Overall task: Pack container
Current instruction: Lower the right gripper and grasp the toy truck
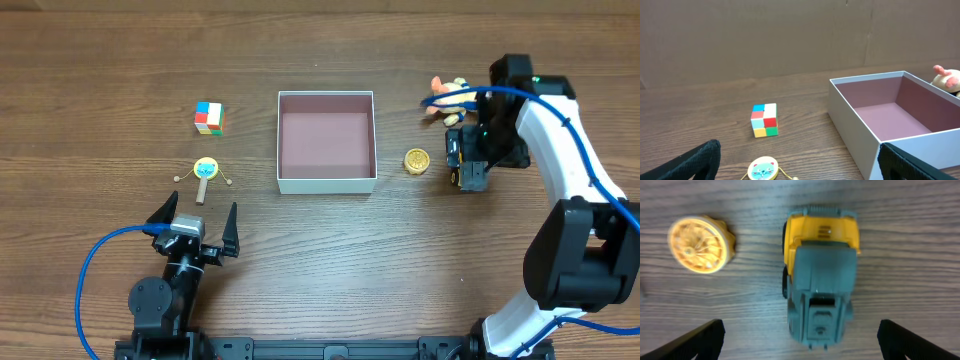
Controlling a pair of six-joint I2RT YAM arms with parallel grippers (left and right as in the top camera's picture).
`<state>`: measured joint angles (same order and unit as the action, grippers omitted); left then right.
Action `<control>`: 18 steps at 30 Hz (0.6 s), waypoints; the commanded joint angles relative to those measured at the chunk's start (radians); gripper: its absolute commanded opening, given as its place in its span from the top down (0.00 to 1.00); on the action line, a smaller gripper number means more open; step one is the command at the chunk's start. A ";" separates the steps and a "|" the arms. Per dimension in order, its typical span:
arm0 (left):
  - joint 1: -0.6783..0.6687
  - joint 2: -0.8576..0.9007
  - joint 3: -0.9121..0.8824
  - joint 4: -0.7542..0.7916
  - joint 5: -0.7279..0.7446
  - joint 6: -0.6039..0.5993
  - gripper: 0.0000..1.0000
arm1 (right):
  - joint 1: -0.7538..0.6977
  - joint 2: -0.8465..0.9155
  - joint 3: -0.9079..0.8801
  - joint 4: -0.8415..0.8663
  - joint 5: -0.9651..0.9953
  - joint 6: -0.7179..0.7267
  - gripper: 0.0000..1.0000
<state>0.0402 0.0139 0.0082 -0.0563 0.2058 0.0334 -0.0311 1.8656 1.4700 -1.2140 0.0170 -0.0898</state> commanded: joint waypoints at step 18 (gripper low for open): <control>0.006 -0.003 -0.003 0.001 0.001 0.015 0.00 | -0.004 -0.006 -0.122 0.161 0.027 -0.007 0.00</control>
<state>0.0402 0.0139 0.0082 -0.0563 0.2058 0.0334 -0.0322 1.8656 1.3781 -1.0660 0.0338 -0.0902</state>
